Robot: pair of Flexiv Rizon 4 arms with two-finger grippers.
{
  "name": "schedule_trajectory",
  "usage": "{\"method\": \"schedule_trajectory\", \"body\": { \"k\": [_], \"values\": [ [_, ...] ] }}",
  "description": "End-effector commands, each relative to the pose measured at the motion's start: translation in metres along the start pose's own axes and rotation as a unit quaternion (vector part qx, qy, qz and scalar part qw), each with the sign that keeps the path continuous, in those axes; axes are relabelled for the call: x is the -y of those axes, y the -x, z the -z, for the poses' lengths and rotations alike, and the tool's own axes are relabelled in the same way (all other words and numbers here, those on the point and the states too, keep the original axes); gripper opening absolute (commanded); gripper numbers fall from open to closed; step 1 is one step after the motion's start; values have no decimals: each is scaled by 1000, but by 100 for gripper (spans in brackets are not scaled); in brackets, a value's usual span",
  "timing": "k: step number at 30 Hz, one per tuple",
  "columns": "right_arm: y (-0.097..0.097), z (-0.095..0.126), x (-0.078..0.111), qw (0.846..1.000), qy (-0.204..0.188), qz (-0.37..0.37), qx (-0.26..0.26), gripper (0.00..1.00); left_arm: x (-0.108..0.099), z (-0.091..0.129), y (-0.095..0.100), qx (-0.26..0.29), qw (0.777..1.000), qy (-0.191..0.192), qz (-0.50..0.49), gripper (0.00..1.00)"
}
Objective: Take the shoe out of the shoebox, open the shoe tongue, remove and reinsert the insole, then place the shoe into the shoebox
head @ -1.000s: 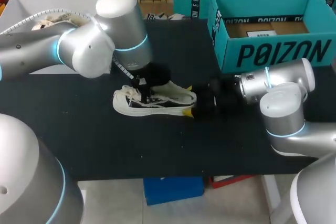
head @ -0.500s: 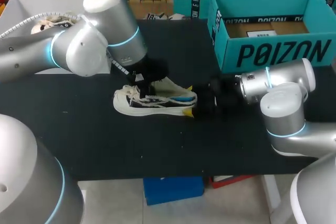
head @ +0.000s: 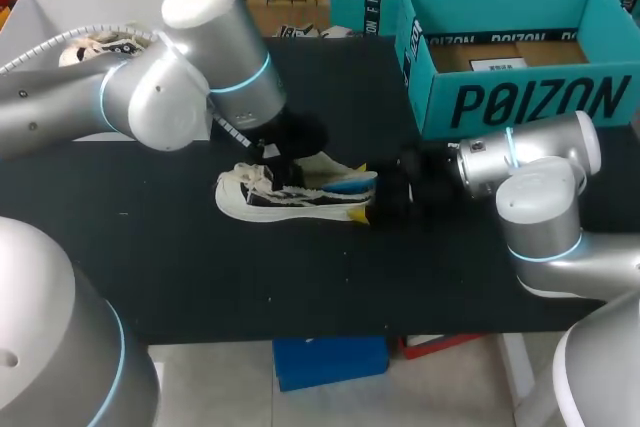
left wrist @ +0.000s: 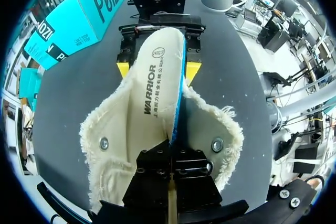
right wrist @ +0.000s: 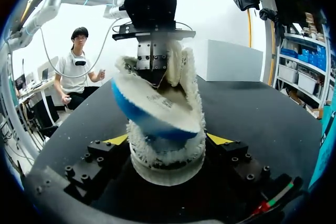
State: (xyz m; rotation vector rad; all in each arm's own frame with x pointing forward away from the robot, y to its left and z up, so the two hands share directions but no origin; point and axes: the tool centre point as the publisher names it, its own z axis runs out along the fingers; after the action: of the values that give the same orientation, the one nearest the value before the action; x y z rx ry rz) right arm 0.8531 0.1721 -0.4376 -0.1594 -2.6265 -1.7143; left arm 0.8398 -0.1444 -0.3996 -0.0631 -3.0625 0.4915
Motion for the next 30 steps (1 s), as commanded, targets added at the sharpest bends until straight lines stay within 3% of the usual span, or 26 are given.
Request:
{"method": "schedule_trajectory", "body": {
  "k": [1,4,5,6,7,12,21,30],
  "values": [
    [0,-2,1,1000,0,-1,0,0,8,-9,2,-2,1000,6,-4,0],
    [0,-2,1,1000,0,-1,0,0,10,-13,4,-8,1000,14,-8,0],
    [0,-2,1,1000,0,-1,0,0,10,-14,5,-12,1000,16,-7,12],
    [0,-2,1,1000,0,-1,0,0,10,-15,6,-14,1000,17,-7,36],
    [0,-2,1,1000,0,-1,0,0,10,-15,7,-17,1000,18,-10,100],
    [0,-2,1,1000,0,-1,0,0,19,-7,11,-16,999,19,-29,100],
    [0,-2,1,1000,0,-1,0,0,53,7,7,9,997,10,-80,100],
    [0,-2,1,1000,0,-1,0,0,76,-5,-7,15,994,8,-104,100]
  ]
}}
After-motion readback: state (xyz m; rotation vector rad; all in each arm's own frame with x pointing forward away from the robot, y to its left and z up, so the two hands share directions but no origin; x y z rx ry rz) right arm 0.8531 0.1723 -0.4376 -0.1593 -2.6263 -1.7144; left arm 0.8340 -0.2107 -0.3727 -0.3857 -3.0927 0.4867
